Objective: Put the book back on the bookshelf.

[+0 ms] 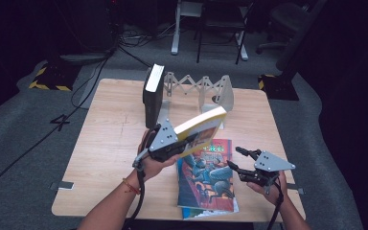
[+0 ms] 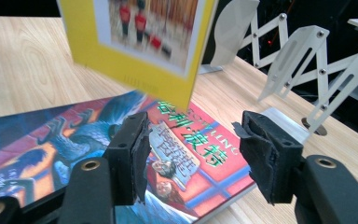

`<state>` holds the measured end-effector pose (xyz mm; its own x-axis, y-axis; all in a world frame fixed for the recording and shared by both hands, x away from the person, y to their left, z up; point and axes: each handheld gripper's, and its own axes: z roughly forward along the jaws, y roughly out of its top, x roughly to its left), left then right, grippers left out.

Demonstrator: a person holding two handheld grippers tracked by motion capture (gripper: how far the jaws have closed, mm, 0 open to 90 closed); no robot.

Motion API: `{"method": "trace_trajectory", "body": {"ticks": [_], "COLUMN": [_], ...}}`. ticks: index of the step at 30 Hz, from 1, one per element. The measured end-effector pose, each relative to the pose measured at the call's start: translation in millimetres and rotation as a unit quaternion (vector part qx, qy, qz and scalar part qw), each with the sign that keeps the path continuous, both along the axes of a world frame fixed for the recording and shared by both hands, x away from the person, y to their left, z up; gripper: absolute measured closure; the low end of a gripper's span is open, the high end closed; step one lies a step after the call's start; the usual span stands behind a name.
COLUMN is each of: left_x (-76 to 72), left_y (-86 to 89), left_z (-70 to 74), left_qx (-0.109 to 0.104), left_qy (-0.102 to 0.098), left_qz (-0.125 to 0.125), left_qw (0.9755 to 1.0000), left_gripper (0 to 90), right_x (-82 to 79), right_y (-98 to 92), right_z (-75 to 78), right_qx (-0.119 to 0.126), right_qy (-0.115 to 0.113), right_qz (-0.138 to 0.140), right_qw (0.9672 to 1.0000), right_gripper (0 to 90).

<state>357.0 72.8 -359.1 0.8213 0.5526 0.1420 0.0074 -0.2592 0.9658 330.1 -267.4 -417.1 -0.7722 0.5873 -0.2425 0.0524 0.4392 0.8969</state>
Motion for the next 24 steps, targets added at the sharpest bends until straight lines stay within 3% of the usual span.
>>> {"method": "trace_trajectory", "body": {"ticks": [4, 6, 11, 15, 16, 20, 22, 24], "left_x": [6.9, 14.0, 23.6, 33.8, 33.8, 46.9, 49.3, 53.1], "left_y": [13.0, 23.6, 36.1, 44.7, 44.7, 51.6, 53.2, 55.7], "left_z": [2.1, 2.3, -0.5, -6.8, -6.8, -16.4, -18.0, -21.9], "left_qx": [-0.005, 0.000, 0.001, 0.001, 0.001, 0.002, 0.001, -0.005], "left_qy": [-0.004, -0.004, 0.004, 0.010, 0.010, 0.020, 0.022, 0.023], "left_qz": [0.028, 0.058, 0.090, 0.128, 0.128, 0.165, 0.171, 0.190], "left_qw": [0.9996, 0.9983, 0.9960, 0.9917, 0.9917, 0.9861, 0.9851, 0.9815], "left_gripper": [75.1, 75.1, 75.1, 75.1, 75.1, 75.1, 75.1, 75.1], "right_x": [0.2, 0.7, 1.1, 2.1, 2.1, 0.3, 0.0, 0.0], "right_y": [0.0, 1.0, 0.8, -0.5, -0.5, 3.5, 5.2, 7.6], "right_z": [-1.4, -2.0, -2.6, -3.0, -3.0, -3.9, -4.6, -6.4], "right_qx": [0.000, -0.004, -0.004, 0.003, 0.003, 0.003, 0.001, -0.005], "right_qy": [-0.003, -0.002, 0.001, 0.006, 0.006, 0.006, 0.005, 0.008], "right_qz": [-0.008, -0.006, -0.008, -0.007, -0.007, -0.002, 0.002, 0.006], "right_qw": [1.0000, 1.0000, 1.0000, 1.0000, 1.0000, 1.0000, 1.0000, 0.9999], "right_gripper": [44.1, 44.1, 44.0, 44.1, 44.1, 44.4, 44.4, 44.4]}}
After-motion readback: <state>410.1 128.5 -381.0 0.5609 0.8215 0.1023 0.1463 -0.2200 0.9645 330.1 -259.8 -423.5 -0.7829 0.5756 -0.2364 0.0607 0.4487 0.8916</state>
